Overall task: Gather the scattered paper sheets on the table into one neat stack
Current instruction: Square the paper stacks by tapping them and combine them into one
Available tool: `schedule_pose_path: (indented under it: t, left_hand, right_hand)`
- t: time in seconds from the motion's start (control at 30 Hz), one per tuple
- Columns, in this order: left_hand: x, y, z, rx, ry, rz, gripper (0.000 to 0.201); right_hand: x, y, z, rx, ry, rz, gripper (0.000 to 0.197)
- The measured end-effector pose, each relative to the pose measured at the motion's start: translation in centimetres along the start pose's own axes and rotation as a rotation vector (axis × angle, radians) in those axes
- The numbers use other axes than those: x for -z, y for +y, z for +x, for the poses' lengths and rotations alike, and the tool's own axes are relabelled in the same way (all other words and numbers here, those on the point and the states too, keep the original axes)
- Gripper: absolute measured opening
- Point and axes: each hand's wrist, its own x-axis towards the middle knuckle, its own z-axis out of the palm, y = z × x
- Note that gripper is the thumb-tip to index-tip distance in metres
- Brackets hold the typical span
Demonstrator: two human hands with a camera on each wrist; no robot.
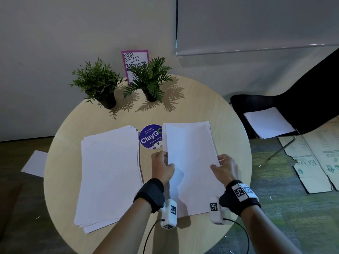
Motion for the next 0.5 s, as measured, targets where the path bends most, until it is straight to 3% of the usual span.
schedule_pose_path:
  t: [0.13,0.3,0.5]
  left_hand:
    - [0.1,0.0,0.9,0.047,-0.005,0.078,0.025]
    - [0.0,0.1,1.0,0.099,-0.012,0.14,0.047]
    - [-0.5,1.5,0.8,0.192,-0.005,0.043,0.07]
  right_hand:
    - [-0.7,-0.1,0.2,-0.025,0.007,-0.143,0.039]
    - [-1.4,-0.3,-0.3,-0.058,0.015,-0.199,0.054]
    - [-2.5,-1.5,0.0,-0.081,0.003,-0.21,0.051]
